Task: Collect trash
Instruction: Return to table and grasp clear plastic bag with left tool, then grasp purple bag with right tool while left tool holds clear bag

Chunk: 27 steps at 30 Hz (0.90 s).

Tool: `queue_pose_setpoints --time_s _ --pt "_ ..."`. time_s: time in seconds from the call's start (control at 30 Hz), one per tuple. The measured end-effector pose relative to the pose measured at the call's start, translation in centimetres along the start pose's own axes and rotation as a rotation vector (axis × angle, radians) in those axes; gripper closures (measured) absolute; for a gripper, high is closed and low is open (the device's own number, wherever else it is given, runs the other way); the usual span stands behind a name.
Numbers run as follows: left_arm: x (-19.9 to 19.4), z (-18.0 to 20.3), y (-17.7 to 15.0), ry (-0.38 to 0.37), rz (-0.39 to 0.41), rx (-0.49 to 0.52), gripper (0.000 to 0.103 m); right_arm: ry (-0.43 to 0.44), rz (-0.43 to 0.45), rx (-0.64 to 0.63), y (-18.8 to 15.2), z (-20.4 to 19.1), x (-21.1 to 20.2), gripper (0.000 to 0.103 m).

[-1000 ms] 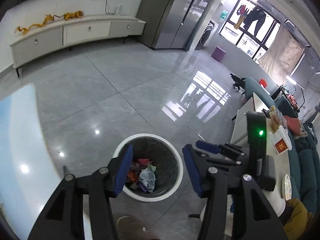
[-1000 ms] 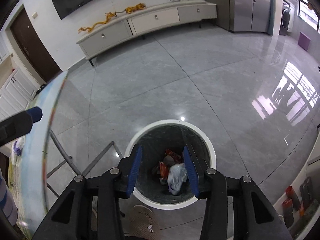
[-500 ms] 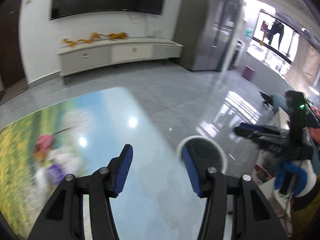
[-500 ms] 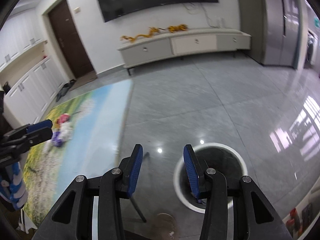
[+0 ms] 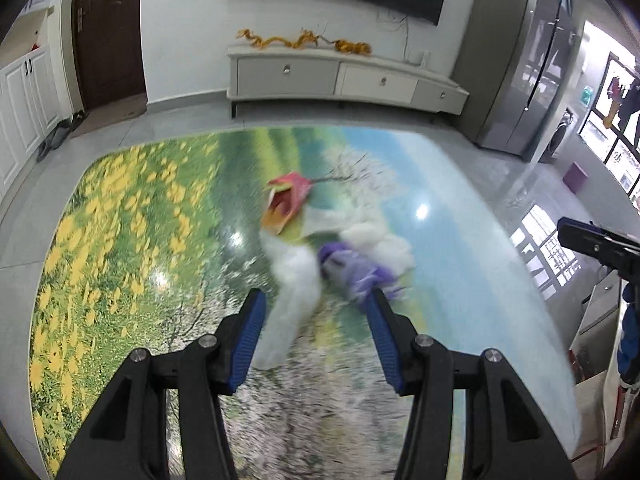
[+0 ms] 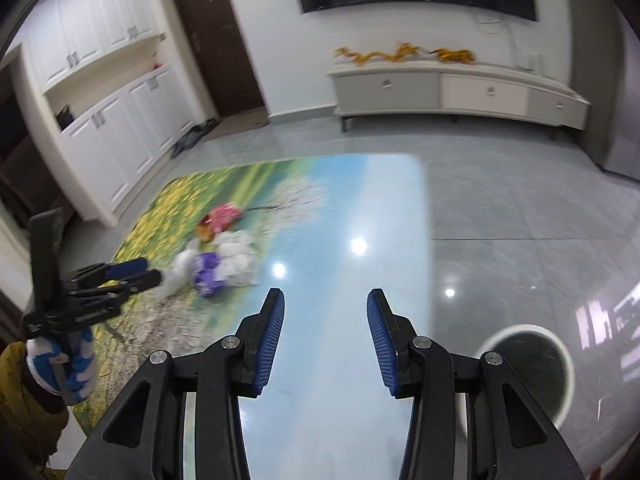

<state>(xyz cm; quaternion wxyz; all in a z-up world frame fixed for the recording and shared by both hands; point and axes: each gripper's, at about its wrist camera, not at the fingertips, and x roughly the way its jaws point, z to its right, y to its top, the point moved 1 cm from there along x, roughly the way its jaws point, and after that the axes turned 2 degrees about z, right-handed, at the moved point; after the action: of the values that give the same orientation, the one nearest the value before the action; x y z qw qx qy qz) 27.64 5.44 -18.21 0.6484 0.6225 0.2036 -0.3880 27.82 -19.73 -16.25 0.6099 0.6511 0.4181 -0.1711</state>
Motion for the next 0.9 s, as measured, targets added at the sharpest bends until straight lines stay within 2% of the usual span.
queue_pose_setpoints --time_s 0.1,0.27,0.43,0.6,0.9 --pt "1.5 -0.9 -0.2 -0.004 -0.022 -0.017 0.053 0.033 -0.033 -0.042 0.5 -2.4 2.4 0.06" --pt "3.2 -1.9 -0.3 -0.014 -0.039 -0.026 0.061 0.1 -0.07 -0.079 1.3 -5.4 5.9 0.06" --pt "4.3 -2.4 0.1 -0.027 -0.049 -0.027 0.079 0.16 -0.098 -0.132 1.6 -8.1 8.3 0.06" --pt "4.0 -3.3 -0.1 -0.036 -0.039 -0.045 0.082 0.188 -0.128 -0.178 1.6 -10.1 10.8 0.06" --pt "1.3 -4.4 -1.0 -0.074 -0.008 -0.085 0.082 0.176 -0.186 -0.223 1.1 -11.4 14.1 0.063"
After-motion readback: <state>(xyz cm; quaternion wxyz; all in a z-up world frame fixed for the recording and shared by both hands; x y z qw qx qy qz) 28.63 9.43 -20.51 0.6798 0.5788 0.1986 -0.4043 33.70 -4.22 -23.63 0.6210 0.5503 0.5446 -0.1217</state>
